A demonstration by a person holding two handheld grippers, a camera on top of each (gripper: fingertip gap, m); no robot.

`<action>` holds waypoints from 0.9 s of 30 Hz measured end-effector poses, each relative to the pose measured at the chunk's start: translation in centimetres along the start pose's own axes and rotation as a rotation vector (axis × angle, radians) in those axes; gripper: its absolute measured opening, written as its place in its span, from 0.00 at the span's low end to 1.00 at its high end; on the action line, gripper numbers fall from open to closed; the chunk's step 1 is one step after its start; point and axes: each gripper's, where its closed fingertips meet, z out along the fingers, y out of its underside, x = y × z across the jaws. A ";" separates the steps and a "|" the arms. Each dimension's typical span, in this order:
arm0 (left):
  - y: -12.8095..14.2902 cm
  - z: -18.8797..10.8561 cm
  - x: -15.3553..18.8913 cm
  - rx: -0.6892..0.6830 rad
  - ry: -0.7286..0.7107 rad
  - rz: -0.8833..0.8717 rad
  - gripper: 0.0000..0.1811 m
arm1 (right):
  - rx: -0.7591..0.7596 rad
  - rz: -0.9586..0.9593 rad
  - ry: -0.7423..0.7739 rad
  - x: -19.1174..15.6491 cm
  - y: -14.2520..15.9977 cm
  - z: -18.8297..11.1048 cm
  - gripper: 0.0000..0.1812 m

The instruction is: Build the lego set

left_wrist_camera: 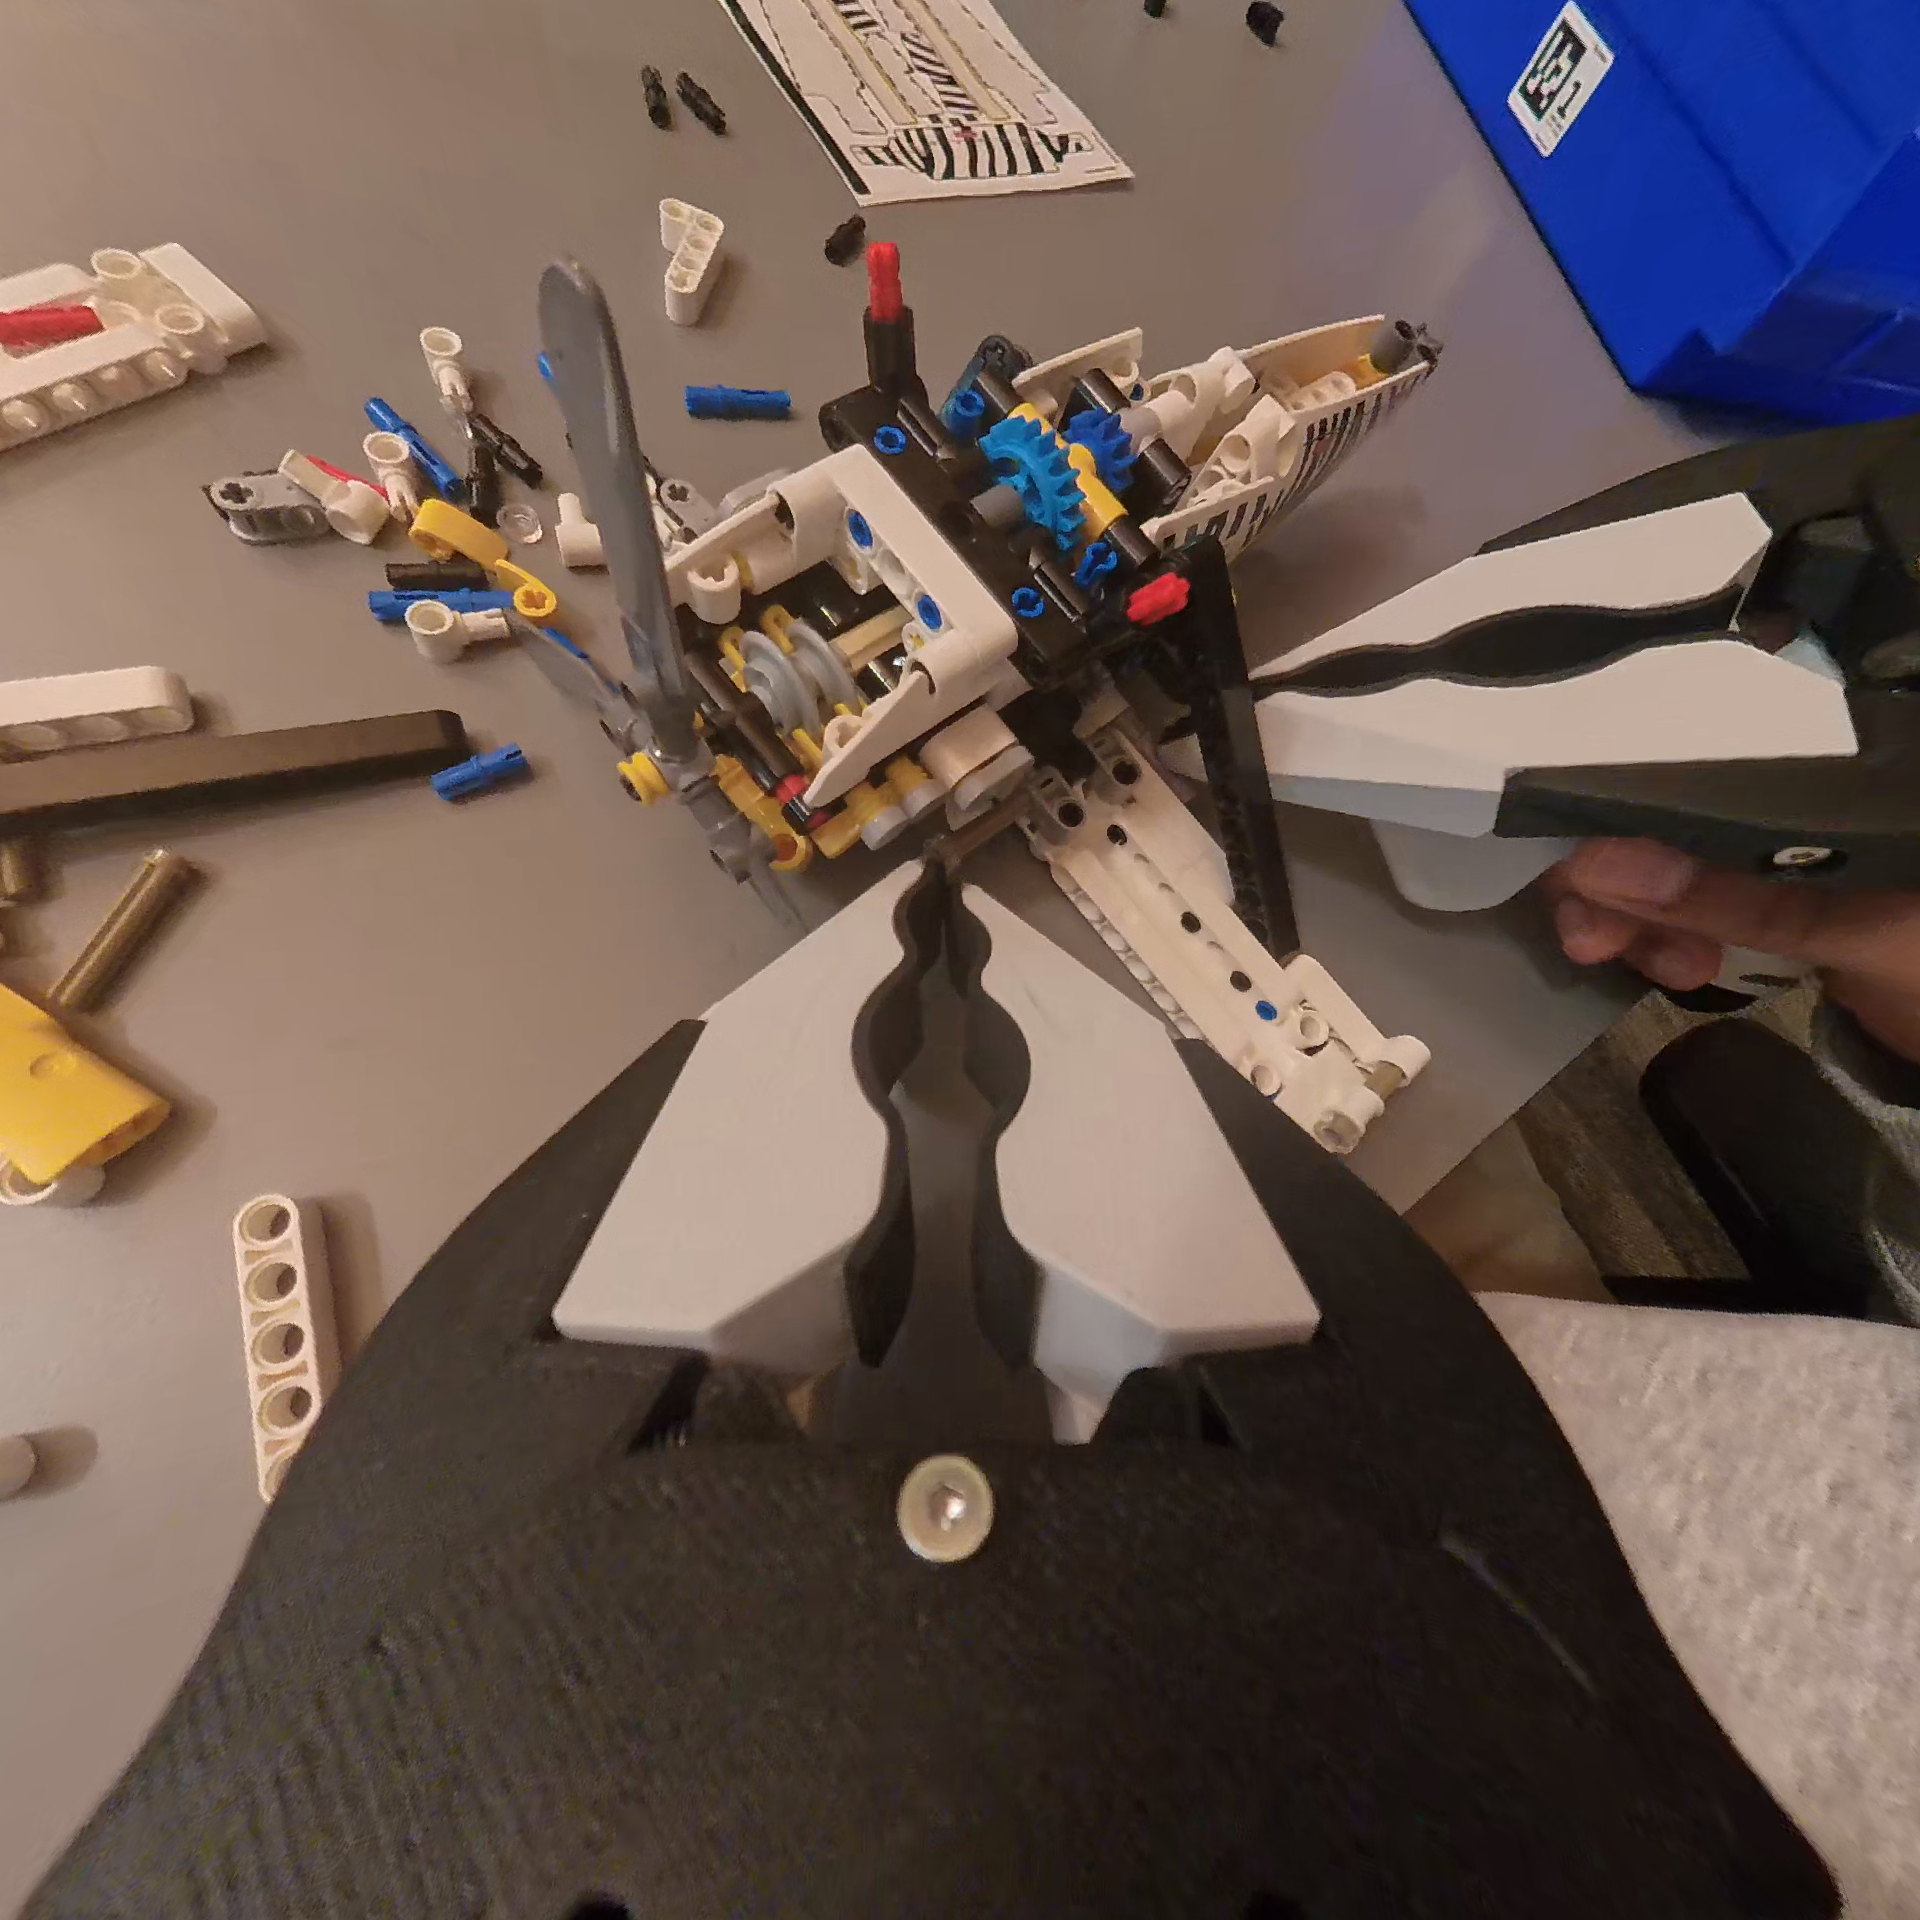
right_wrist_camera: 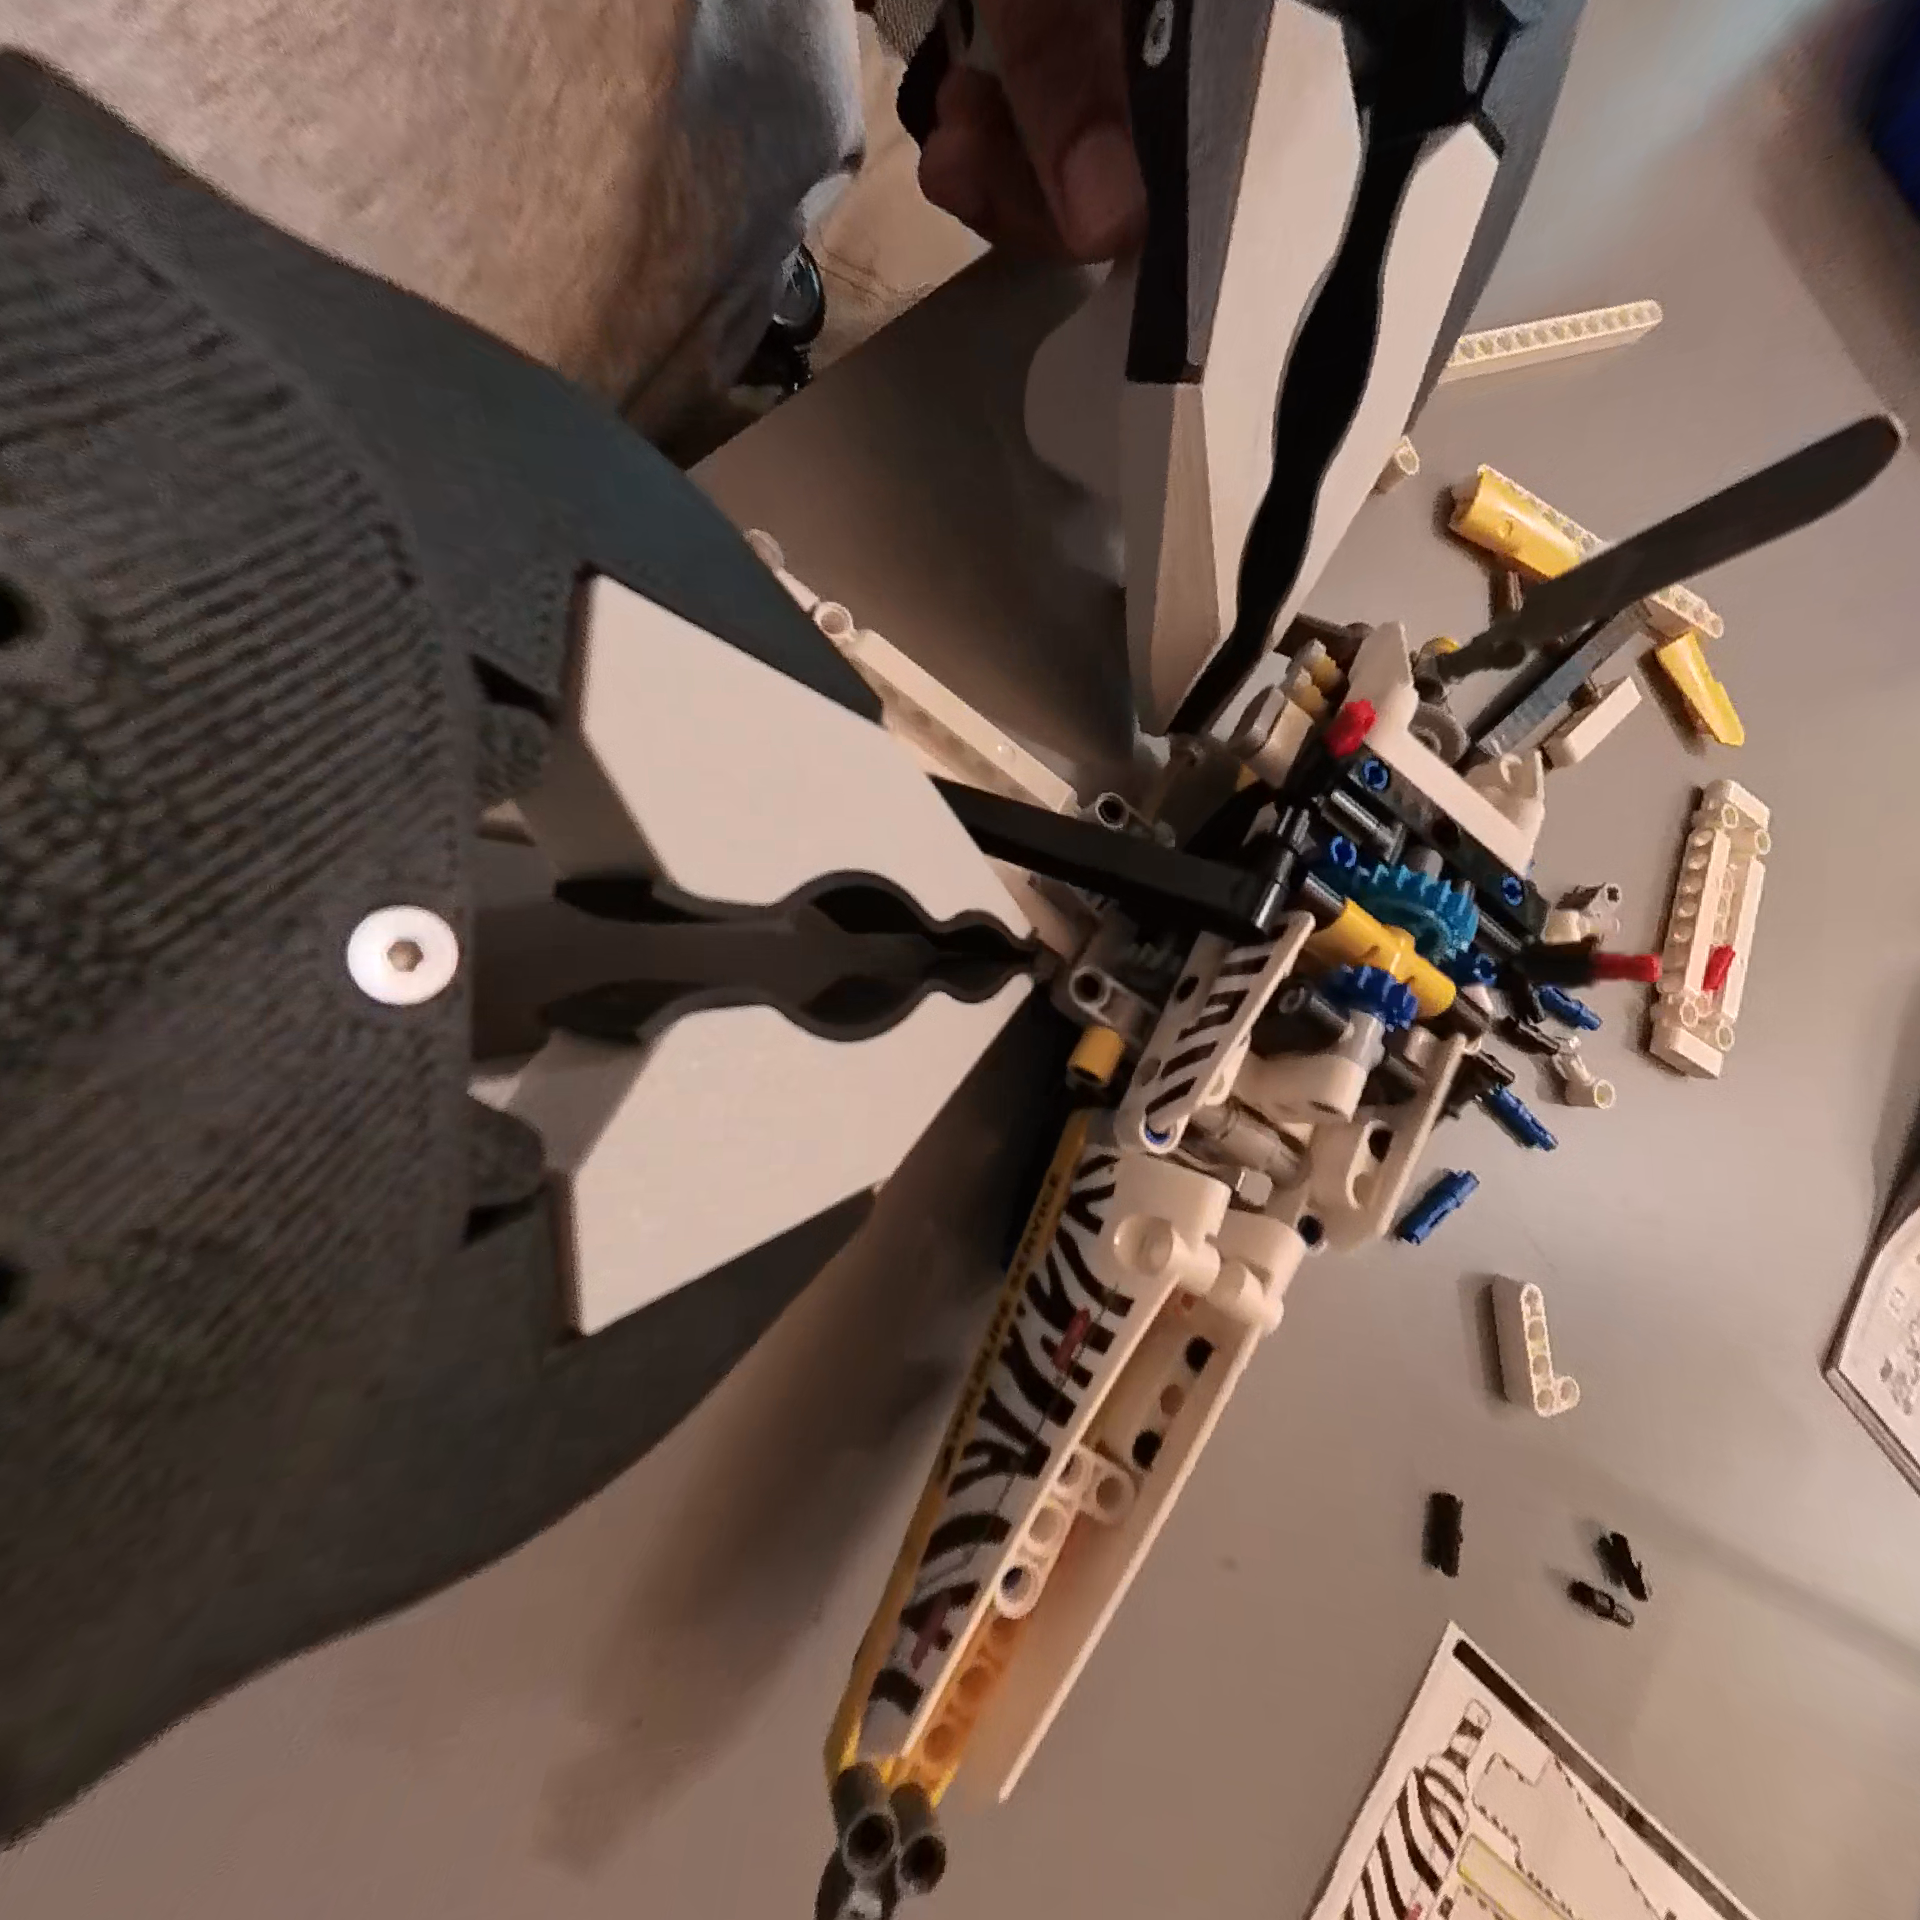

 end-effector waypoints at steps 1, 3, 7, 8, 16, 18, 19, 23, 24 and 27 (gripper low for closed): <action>0.0 0.0 0.0 -0.001 0.002 0.000 0.00 | 0.000 -0.004 -0.004 -0.1 0.0 0.0 0.00; 0.0 0.0 -0.1 -0.004 0.000 0.008 0.00 | -0.001 -0.016 -0.021 -0.4 0.0 0.0 0.00; 0.0 0.1 -0.2 -0.018 -0.008 0.044 0.00 | 0.005 -0.104 -0.010 -0.4 -0.3 0.1 0.00; 0.0 0.2 -0.2 -0.021 -0.010 0.053 0.00 | 0.003 -0.136 -0.007 -0.4 -0.3 0.2 0.00; 0.0 0.2 -0.2 -0.025 0.018 0.049 0.00 | -0.003 -0.230 -0.027 -0.1 -0.3 0.4 0.00; 0.0 0.2 -0.2 -0.023 0.022 0.048 0.00 | -0.004 -0.225 -0.037 -0.1 -0.3 0.4 0.00; 0.0 0.3 -0.1 -0.022 0.023 0.048 0.00 | -0.005 -0.223 -0.040 -0.1 -0.3 0.4 0.00; 0.0 0.3 0.0 -0.028 0.038 0.045 0.00 | -0.005 -0.224 -0.038 0.0 -0.3 0.5 0.00; 0.0 0.3 0.0 -0.031 0.043 0.044 0.00 | -0.005 -0.225 -0.038 0.0 -0.3 0.5 0.00; 0.0 0.3 0.0 -0.033 0.047 0.047 0.01 | -0.006 -0.235 -0.040 0.0 -0.3 0.5 0.00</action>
